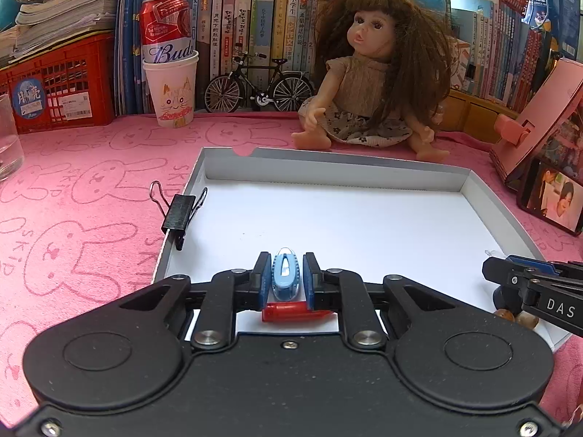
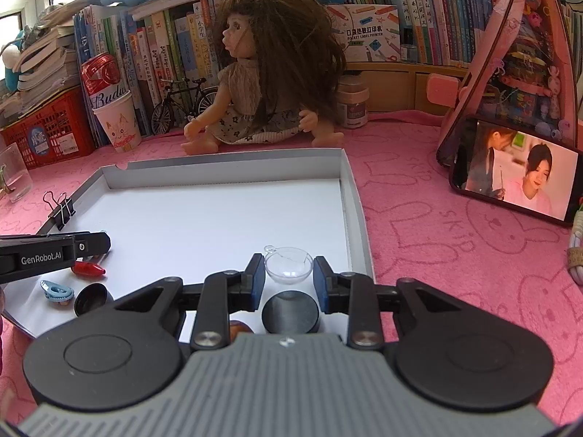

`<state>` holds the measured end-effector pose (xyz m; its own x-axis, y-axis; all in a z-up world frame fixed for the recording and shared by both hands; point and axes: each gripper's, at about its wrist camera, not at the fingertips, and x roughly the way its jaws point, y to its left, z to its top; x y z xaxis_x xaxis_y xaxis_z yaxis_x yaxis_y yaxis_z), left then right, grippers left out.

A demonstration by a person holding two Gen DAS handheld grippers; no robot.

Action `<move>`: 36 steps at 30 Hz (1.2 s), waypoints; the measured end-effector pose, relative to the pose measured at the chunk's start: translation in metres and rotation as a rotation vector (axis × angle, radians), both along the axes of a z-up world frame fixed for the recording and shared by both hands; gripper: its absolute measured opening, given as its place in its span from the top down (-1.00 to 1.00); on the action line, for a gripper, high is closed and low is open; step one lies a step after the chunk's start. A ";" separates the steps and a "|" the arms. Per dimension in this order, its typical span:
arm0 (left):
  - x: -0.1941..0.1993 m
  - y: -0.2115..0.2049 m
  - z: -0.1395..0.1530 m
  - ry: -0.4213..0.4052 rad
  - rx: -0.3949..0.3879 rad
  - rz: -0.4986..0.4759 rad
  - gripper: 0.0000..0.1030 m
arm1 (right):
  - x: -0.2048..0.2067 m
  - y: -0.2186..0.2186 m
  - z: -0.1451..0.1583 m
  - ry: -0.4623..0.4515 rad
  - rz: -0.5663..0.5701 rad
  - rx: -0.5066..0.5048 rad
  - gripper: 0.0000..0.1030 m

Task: Organize rigid objects
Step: 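Carry the clip into the tray with the left tool while the right carries the clear lid, release, then lift both open tools out of the white tray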

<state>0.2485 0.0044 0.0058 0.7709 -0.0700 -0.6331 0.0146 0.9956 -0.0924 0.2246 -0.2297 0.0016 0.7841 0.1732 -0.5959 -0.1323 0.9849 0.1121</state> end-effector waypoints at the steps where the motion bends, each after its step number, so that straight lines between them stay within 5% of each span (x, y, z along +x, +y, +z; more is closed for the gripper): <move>1: -0.001 0.000 0.001 -0.002 -0.001 -0.001 0.55 | 0.000 -0.002 0.000 -0.002 -0.001 0.006 0.26; 4: -0.003 -0.001 0.004 -0.015 -0.004 0.000 0.29 | -0.001 -0.005 0.002 -0.003 -0.005 0.019 -0.02; 19: -0.048 -0.007 0.032 -0.108 -0.009 -0.066 -0.47 | -0.034 -0.009 0.024 -0.089 0.030 0.030 -0.68; 36: -0.111 -0.009 0.043 -0.161 -0.030 -0.162 -0.57 | -0.079 -0.010 0.034 -0.157 0.075 0.033 -0.81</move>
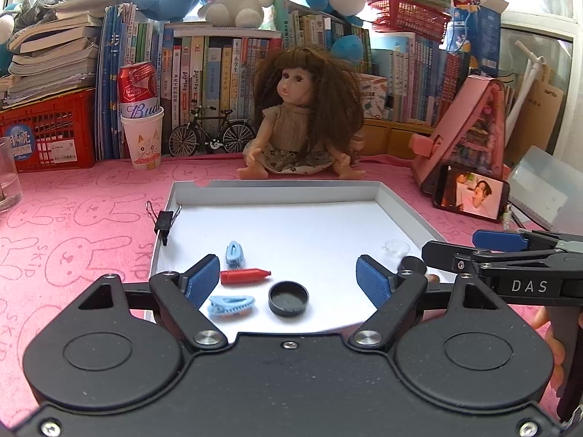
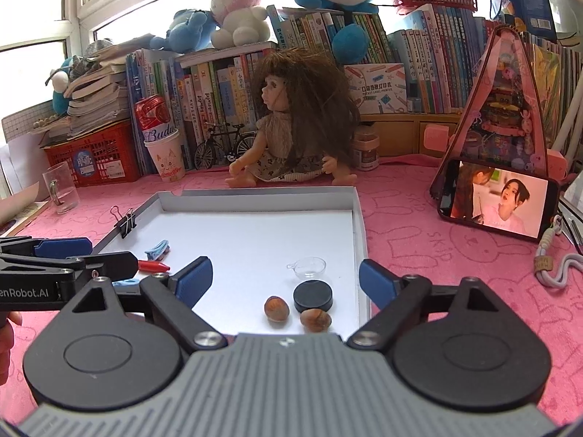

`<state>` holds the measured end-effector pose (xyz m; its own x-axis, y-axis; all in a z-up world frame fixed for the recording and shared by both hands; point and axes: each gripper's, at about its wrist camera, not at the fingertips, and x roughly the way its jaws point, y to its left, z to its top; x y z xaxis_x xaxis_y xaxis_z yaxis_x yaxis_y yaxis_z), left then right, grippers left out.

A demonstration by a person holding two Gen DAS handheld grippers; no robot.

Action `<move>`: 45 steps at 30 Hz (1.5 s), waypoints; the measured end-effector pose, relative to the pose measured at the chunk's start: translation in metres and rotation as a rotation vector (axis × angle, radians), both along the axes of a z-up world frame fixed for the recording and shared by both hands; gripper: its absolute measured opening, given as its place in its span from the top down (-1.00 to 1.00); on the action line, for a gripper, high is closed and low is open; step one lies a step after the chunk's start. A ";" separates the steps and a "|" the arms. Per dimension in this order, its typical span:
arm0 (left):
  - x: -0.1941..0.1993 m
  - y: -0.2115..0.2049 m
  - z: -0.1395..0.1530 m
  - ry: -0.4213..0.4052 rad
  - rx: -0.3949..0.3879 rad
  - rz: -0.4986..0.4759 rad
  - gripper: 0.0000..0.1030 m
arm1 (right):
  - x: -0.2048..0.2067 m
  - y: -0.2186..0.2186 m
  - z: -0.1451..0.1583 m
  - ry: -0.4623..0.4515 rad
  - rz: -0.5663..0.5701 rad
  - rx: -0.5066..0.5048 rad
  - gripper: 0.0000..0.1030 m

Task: Organize rigid objects
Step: 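Lift both open tools out of the white tray, then grasp the black binder clip with the left tool while the right approaches the red marker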

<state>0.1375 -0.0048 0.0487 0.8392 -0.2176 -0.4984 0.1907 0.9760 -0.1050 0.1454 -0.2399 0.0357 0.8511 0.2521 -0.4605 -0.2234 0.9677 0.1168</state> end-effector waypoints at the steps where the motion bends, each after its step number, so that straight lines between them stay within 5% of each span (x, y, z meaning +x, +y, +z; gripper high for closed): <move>1: -0.003 0.000 0.000 -0.002 0.001 -0.003 -0.57 | -0.003 0.000 0.000 -0.004 0.006 -0.005 -0.81; 23: -0.082 0.009 -0.022 0.028 0.029 -0.060 -0.58 | -0.086 0.009 -0.018 -0.092 0.141 -0.080 -0.82; 38: -0.121 0.020 -0.044 0.069 0.044 -0.081 -0.58 | -0.143 0.009 -0.042 -0.033 0.341 -0.121 -0.90; 45: -0.119 0.012 -0.050 0.064 0.087 -0.055 -0.57 | -0.146 0.017 -0.052 -0.032 0.279 -0.229 -0.91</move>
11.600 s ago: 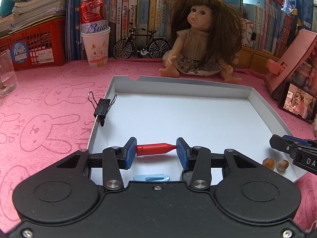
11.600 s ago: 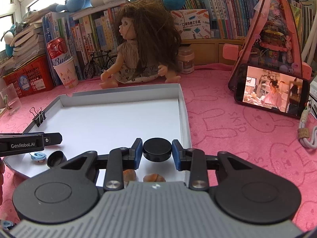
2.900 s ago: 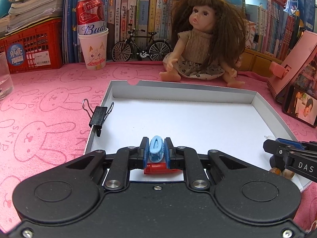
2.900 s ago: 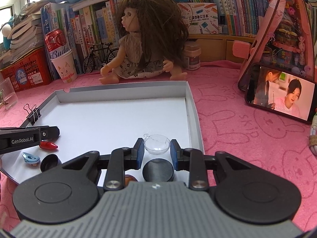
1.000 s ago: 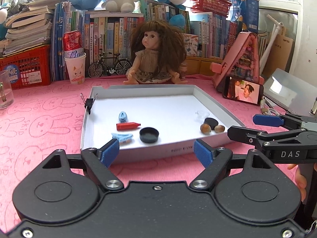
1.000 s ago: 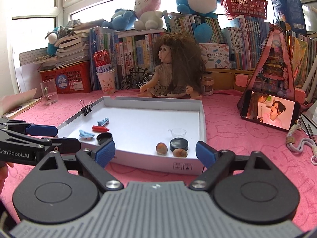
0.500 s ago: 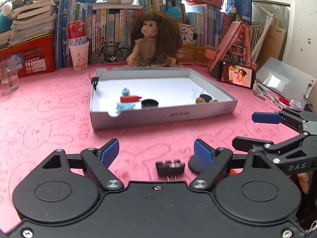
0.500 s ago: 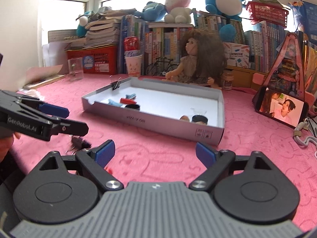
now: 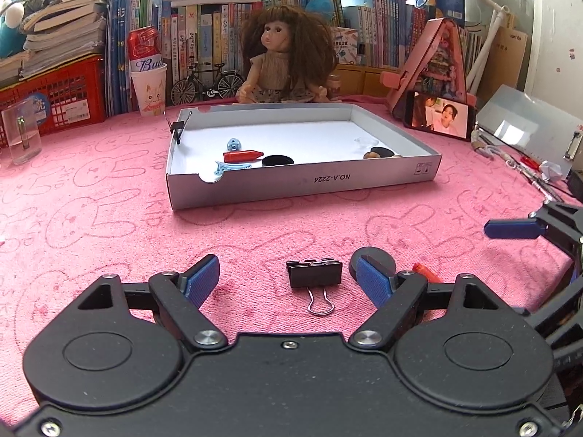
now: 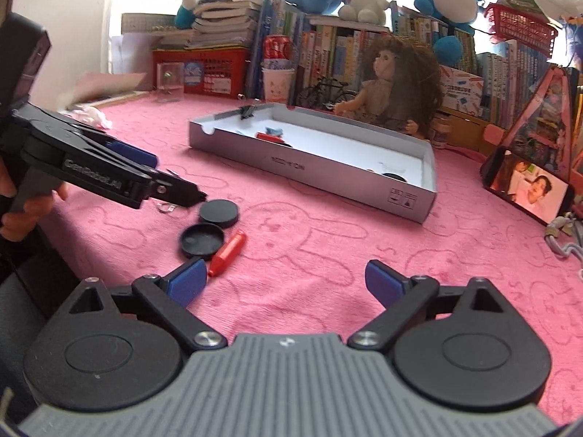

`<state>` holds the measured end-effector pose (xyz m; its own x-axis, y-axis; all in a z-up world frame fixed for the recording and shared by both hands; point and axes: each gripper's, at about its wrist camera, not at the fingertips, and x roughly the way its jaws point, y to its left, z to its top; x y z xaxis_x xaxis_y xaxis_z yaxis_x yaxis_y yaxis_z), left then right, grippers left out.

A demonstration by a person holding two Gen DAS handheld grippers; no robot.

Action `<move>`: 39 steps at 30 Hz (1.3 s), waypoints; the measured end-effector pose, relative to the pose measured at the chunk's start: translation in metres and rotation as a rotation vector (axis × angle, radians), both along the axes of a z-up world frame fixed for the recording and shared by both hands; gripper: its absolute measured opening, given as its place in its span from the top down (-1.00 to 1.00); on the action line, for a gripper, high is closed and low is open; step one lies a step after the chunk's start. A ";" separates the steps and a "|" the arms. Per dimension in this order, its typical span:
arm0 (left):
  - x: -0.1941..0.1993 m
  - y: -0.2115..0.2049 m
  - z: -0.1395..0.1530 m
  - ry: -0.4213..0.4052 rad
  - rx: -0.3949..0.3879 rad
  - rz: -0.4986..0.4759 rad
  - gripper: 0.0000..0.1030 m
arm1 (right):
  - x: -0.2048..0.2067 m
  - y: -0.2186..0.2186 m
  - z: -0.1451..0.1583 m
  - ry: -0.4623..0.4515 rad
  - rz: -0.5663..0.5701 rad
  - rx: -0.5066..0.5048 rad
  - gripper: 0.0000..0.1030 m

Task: Organize rigid objects
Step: 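Grasp the black binder clip with the left tool while the right approaches the red marker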

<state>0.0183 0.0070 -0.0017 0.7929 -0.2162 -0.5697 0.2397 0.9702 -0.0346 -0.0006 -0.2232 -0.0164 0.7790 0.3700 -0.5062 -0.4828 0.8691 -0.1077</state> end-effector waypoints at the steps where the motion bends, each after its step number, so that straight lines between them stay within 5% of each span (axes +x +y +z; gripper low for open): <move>1: 0.000 0.000 -0.001 0.000 0.004 0.002 -0.57 | 0.003 -0.002 0.000 -0.001 -0.016 0.001 -0.91; 12: 0.004 -0.004 -0.007 0.002 0.029 0.030 -0.55 | 0.029 -0.026 -0.003 0.023 -0.233 0.032 -0.97; 20: 0.002 -0.009 -0.008 -0.012 0.017 0.049 -0.43 | 0.021 -0.027 0.002 0.090 -0.256 0.147 -0.96; 24: -0.002 -0.017 -0.010 -0.034 0.025 0.060 -0.21 | 0.016 -0.017 0.005 0.107 -0.276 0.183 -0.64; 34: -0.008 -0.025 -0.009 -0.059 0.008 0.094 0.36 | 0.014 0.020 0.006 0.108 -0.293 0.191 -0.42; 39: -0.008 -0.026 -0.008 -0.066 0.017 0.104 0.42 | 0.017 0.026 0.006 0.102 -0.321 0.181 -0.24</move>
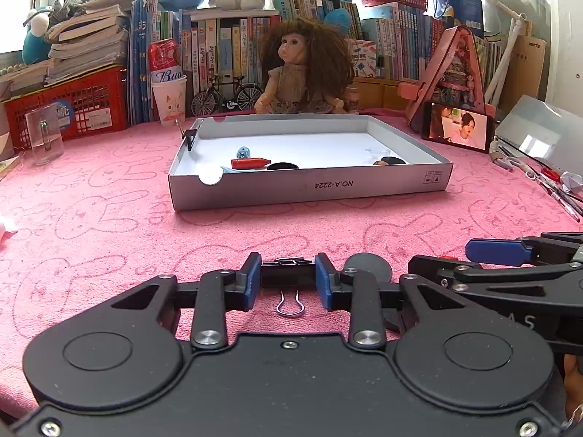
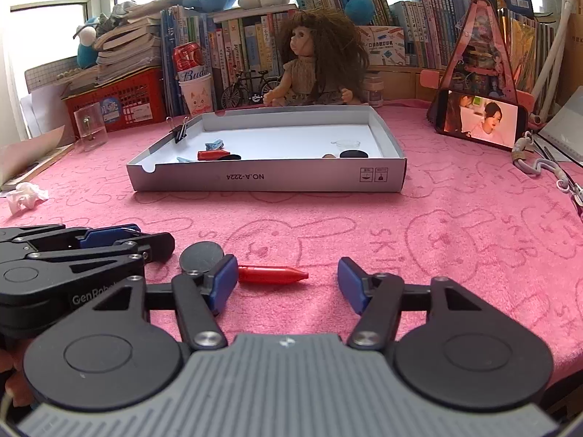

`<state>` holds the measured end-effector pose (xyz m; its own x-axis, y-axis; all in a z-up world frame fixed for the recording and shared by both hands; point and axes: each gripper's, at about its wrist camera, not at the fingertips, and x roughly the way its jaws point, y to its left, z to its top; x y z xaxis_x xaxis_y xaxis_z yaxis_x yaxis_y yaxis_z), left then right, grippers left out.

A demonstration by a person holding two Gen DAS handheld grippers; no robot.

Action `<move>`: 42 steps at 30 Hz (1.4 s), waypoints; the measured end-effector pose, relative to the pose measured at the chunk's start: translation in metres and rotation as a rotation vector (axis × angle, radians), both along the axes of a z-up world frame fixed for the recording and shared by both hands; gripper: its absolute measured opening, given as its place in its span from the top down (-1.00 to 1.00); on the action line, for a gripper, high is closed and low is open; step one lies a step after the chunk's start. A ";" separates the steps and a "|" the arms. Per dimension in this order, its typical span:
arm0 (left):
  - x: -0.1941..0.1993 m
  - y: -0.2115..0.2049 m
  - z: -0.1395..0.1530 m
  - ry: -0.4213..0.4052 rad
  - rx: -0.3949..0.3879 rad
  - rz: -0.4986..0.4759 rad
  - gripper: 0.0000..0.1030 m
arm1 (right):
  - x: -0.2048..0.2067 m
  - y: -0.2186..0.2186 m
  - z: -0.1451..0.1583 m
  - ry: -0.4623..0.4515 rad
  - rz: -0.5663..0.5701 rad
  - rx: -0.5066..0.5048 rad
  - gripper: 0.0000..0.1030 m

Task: Organize rigid objects
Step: 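Grasp the black binder clip with the left tool while the right approaches the red marker, then hold the binder clip in the left tool while the right grasps the red marker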

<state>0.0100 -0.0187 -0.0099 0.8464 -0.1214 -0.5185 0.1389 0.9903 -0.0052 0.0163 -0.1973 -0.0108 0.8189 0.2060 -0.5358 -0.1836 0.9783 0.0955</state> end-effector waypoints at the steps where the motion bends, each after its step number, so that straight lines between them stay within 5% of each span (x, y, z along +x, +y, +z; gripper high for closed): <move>1: 0.000 0.000 0.000 0.000 0.001 0.003 0.42 | 0.000 0.000 0.000 0.000 0.000 0.001 -0.22; 15: 0.002 -0.005 -0.003 0.000 0.027 0.009 0.42 | -0.001 -0.001 -0.002 -0.016 0.013 0.012 0.03; 23: 0.001 -0.006 -0.004 0.001 0.021 0.010 0.42 | -0.009 -0.007 0.001 -0.042 0.015 0.003 -0.22; 32: 0.000 -0.005 -0.003 -0.003 0.022 0.013 0.42 | -0.013 -0.011 0.003 -0.008 0.009 0.018 -0.22; 42: -0.001 -0.004 -0.004 -0.008 0.025 0.008 0.42 | -0.014 -0.009 0.006 0.020 0.045 0.042 0.17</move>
<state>0.0091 -0.0227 -0.0134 0.8515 -0.1021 -0.5142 0.1312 0.9911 0.0204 0.0026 -0.2060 -0.0047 0.7976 0.2656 -0.5416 -0.2254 0.9640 0.1408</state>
